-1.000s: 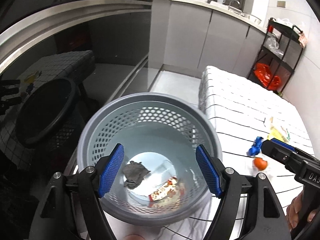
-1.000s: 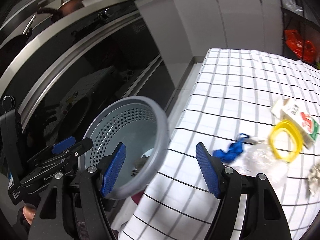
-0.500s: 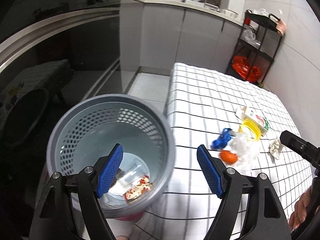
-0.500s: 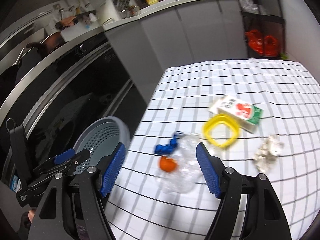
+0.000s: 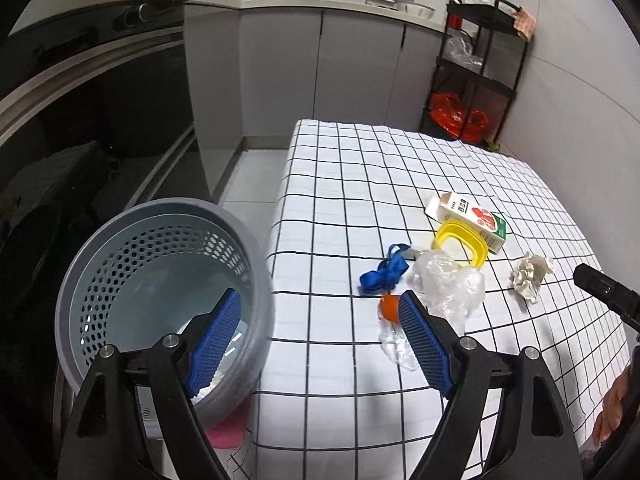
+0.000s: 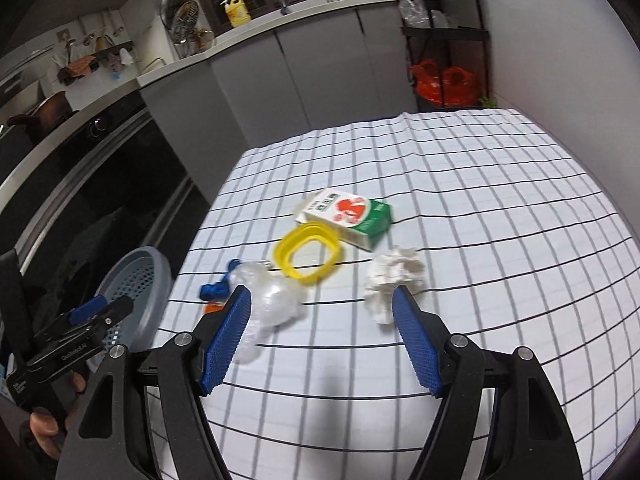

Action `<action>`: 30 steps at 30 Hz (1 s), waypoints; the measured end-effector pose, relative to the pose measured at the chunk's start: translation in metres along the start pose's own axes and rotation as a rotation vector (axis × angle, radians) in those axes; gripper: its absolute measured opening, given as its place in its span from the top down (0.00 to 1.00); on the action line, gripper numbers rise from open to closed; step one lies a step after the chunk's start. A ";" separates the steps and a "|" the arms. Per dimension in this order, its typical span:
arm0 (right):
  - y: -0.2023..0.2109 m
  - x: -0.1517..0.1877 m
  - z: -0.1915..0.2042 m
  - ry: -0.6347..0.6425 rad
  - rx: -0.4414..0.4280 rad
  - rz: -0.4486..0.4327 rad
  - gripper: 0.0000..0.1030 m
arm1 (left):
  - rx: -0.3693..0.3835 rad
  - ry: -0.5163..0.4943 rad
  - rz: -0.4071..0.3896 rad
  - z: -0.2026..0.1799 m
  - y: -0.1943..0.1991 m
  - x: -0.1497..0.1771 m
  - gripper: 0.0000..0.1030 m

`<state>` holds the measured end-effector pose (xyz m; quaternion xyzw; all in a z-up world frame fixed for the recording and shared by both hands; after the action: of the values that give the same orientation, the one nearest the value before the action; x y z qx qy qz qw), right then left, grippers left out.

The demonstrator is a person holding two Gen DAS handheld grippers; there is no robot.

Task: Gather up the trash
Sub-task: 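Move both tools back over the table toward the paper and orange peel, then grasp the crumpled white paper with the right tool while the left tool grasps the orange peel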

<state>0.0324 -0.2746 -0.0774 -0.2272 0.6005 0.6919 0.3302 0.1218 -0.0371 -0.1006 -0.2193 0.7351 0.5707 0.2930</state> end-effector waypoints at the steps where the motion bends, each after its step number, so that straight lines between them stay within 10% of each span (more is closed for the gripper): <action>1: -0.001 0.002 -0.005 0.003 0.014 0.004 0.32 | 0.004 -0.005 0.004 -0.003 -0.002 0.001 0.23; 30: -0.098 0.015 -0.046 0.000 0.166 0.161 0.30 | -0.023 -0.043 0.117 -0.026 -0.058 0.027 0.11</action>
<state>0.0900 -0.3109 -0.1622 -0.1502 0.6722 0.6640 0.2911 0.1351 -0.0765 -0.1559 -0.1672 0.7336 0.5998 0.2723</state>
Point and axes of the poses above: each gripper's, at about its wrist camera, not at the fingertips, and y roughly against the way its jaws point, z to its left, x to its underside, the point moved 8 cm from there along -y, roughly the way its jaws point, and after that the axes turned 8 degrees about y, right-handed, at the moved point
